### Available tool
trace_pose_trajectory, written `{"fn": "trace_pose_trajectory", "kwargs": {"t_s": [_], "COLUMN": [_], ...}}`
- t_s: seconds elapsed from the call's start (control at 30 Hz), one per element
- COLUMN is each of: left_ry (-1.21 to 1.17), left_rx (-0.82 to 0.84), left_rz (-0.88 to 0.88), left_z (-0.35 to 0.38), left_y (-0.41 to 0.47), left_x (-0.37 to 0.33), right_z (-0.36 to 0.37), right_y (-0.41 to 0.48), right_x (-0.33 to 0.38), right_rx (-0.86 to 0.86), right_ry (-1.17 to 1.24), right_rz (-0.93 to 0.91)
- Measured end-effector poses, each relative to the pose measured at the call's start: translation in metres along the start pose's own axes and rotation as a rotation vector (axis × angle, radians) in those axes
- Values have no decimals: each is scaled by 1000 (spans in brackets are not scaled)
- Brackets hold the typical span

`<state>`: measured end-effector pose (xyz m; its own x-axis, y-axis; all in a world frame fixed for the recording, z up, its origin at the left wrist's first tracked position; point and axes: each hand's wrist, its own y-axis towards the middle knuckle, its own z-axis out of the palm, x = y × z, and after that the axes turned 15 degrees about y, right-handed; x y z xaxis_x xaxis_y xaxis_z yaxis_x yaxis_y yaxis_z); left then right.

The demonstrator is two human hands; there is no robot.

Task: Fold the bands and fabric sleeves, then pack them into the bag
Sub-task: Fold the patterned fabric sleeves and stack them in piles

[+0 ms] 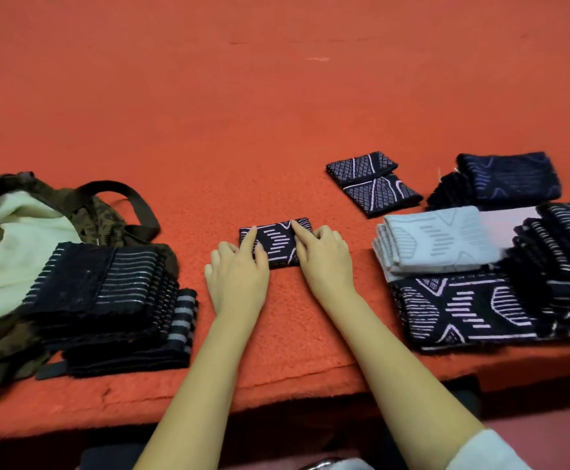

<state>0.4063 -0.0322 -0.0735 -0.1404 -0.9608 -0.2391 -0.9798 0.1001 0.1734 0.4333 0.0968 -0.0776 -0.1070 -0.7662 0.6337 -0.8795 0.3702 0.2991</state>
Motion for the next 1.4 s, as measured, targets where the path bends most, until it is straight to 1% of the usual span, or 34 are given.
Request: {"fn": "trace_pose_trajectory", "kwargs": {"t_s": [0.1, 0.17, 0.23, 0.3, 0.37, 0.43, 0.6, 0.77, 0.83, 0.9, 1.07, 1.17, 1.23, 1.4], "left_ry": [-38, -163, -338, -422, -485, -569, -714, -694, -670, -674, -690, -737, -737, -666], "left_rx": [43, 76, 55, 12, -1, 14, 136, 257, 298, 320, 274, 240, 217, 213], "left_rz": [13, 46, 104, 167, 215, 265, 392, 484, 489, 473, 466, 491, 507, 471], "left_z": [-6, -13, -22, -34, -46, -57, -59, -37, -29, -23, -20, -25, -25, -12], "left_y": [0, -2, -10, -23, -40, -58, -93, -113, -117, -119, -119, -123, -126, -129], "left_x": [2, 6, 7, 1, -10, -24, -60, -92, -96, -96, -97, -106, -115, -121], "right_z": [-6, -16, -30, -50, -71, -95, -143, -163, -163, -161, -166, -175, -178, -169], "right_y": [-5, -11, -20, -34, -49, -66, -104, -131, -136, -141, -151, -152, -150, -151], "right_x": [7, 17, 24, 30, 28, 22, -7, -46, -58, -65, -66, -66, -70, -78], "right_rx": [17, -18, -202, -345, -394, -435, -521, -493, -453, -431, -402, -457, -503, -521], "right_ry": [-27, -41, -100, -174, -219, -216, -123, -84, -46, 8, 73, 135, 127, 33], "right_rz": [34, -6, -117, -181, -196, -188, -137, -12, 67, 101, 84, 51, 50, 101]}}
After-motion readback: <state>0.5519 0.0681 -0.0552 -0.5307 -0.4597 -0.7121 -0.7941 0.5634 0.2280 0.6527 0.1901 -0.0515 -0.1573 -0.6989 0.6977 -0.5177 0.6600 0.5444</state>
